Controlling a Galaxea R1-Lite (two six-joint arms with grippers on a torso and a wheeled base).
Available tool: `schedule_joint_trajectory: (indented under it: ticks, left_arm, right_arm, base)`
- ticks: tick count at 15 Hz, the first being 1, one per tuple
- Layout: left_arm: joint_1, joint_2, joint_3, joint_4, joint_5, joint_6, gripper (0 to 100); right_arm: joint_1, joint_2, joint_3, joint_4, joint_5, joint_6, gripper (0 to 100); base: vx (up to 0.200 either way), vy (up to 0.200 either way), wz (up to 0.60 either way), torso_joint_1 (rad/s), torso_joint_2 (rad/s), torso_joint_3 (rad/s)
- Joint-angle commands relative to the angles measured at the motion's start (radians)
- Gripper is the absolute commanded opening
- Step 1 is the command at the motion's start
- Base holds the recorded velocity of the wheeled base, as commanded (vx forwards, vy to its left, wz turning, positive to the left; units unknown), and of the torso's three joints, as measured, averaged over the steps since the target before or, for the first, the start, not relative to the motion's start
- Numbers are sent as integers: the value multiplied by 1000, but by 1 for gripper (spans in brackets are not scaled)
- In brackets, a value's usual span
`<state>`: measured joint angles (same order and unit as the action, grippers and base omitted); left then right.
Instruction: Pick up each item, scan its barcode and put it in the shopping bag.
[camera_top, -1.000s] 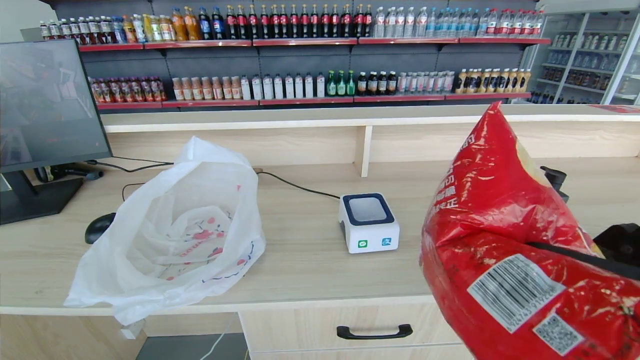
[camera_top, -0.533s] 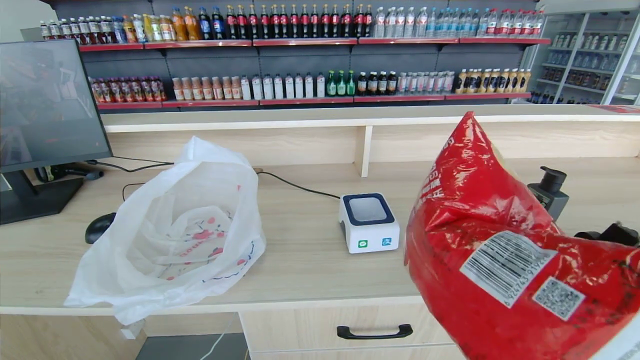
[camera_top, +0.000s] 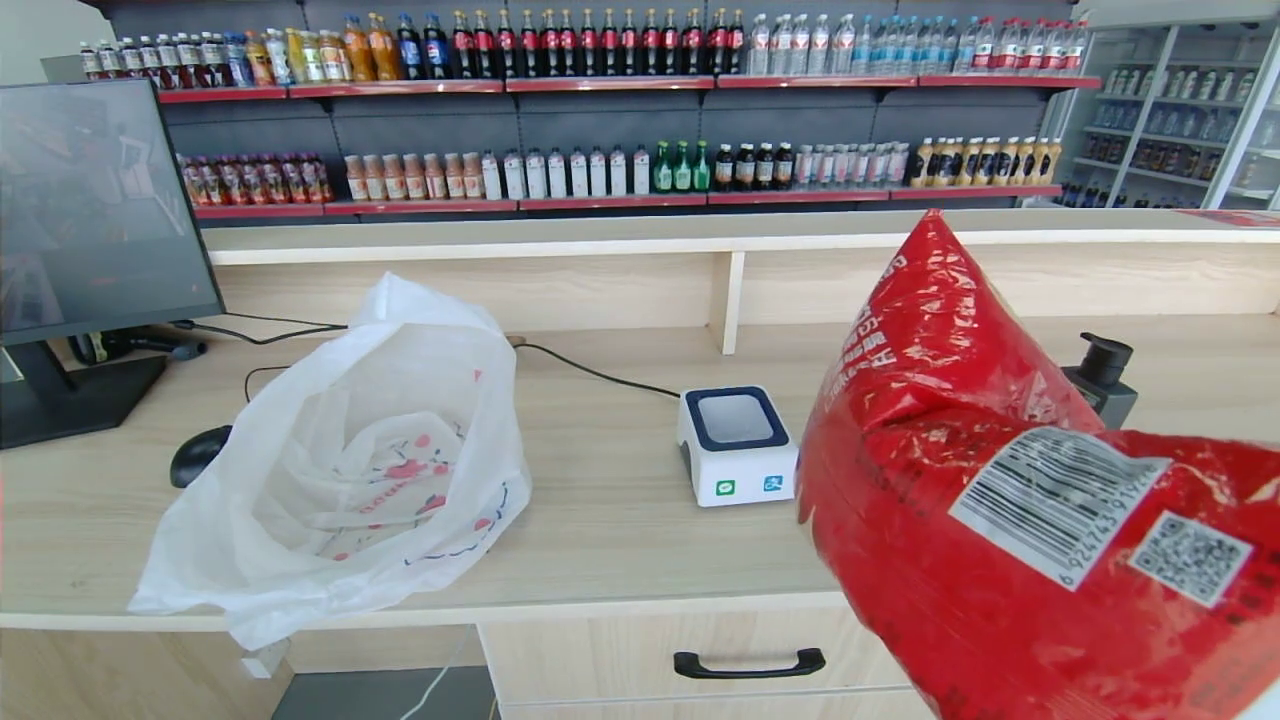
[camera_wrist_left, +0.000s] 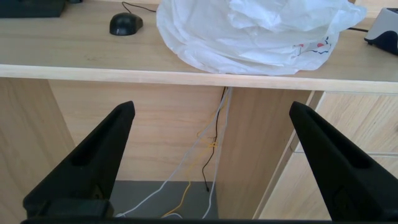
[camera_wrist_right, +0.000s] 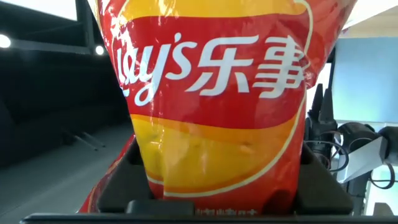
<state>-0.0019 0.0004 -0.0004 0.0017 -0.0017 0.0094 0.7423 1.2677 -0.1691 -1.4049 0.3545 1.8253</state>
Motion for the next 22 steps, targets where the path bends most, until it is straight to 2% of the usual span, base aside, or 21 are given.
schedule_joint_trajectory:
  ticks: [1, 13, 16, 22]
  left_arm:
    - [0, 0, 0, 0, 0, 0, 100]
    - [0, 0, 0, 0, 0, 0, 100]
    - [0, 0, 0, 0, 0, 0, 100]
    - [0, 0, 0, 0, 0, 0, 100]
  right_arm:
    - [3, 9, -4, 0, 1, -1, 0]
    - [3, 4, 0, -2, 0, -4, 0]
    - [2, 9, 2, 0, 1, -44, 0]
    - [-3, 131, -67, -3, 4, -534, 0]
  base:
    - [0, 0, 0, 0, 0, 0]
    - [0, 0, 0, 0, 0, 0]
    - [0, 0, 0, 0, 0, 0]
    - [0, 0, 0, 0, 0, 0]
